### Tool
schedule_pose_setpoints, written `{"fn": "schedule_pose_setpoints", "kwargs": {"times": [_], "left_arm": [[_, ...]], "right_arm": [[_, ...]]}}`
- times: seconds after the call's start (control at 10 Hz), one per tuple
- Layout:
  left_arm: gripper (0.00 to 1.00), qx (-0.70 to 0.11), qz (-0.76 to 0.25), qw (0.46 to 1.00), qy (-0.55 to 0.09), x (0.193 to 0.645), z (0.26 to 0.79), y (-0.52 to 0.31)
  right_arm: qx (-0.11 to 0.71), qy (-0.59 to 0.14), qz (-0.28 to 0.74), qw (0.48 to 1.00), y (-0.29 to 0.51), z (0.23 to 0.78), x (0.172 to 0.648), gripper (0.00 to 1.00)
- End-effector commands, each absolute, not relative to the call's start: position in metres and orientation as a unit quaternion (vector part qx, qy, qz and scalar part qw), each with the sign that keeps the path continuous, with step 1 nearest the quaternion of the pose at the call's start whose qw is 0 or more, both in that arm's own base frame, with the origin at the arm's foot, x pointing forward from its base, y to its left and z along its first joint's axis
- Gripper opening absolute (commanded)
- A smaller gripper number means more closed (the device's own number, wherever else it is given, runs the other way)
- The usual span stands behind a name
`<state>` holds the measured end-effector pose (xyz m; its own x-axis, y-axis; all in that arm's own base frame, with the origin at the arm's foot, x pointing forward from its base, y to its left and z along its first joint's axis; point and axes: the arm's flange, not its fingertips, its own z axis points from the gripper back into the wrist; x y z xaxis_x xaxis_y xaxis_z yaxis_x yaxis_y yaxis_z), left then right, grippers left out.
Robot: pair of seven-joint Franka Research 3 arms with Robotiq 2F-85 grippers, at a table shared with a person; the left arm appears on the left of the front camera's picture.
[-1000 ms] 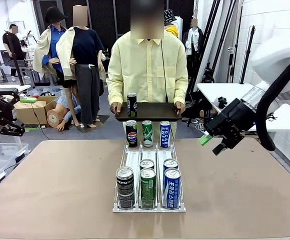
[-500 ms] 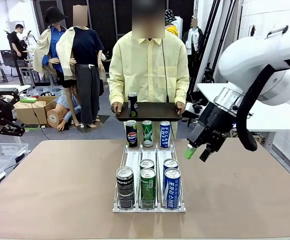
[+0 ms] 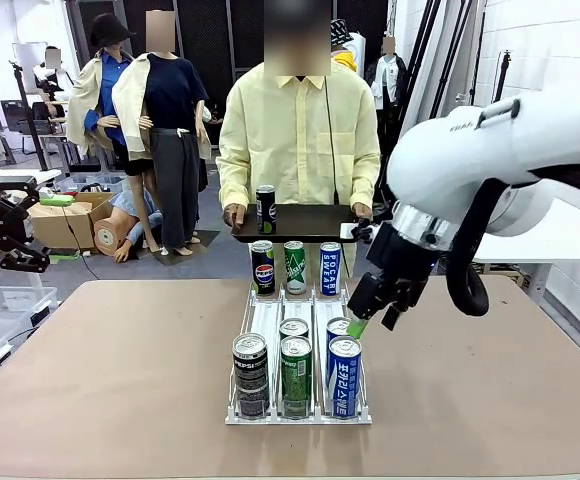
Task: Retrieve and hand over the desired beverage to the person.
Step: Pick up another can of the same type that the person held from the Automatic Can Dispenser.
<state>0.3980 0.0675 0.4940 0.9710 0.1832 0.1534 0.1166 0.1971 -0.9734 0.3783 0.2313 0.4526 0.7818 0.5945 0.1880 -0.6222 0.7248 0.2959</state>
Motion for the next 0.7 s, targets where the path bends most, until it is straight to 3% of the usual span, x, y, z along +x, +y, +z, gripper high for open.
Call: {"fn": "schedule_pose_setpoints", "kwargs": {"times": [0.0,0.6], "left_arm": [[1.0,-0.636,0.022,0.761,-0.122,0.396,0.496,0.068],[1.0,-0.636,0.022,0.761,-0.122,0.396,0.496,0.068]], "right_arm": [[0.136,-0.05,0.313,0.939,0.248,0.444,0.374,1.0],[0.093,-0.05,0.272,0.957,0.281,0.428,0.377,1.0]]}}
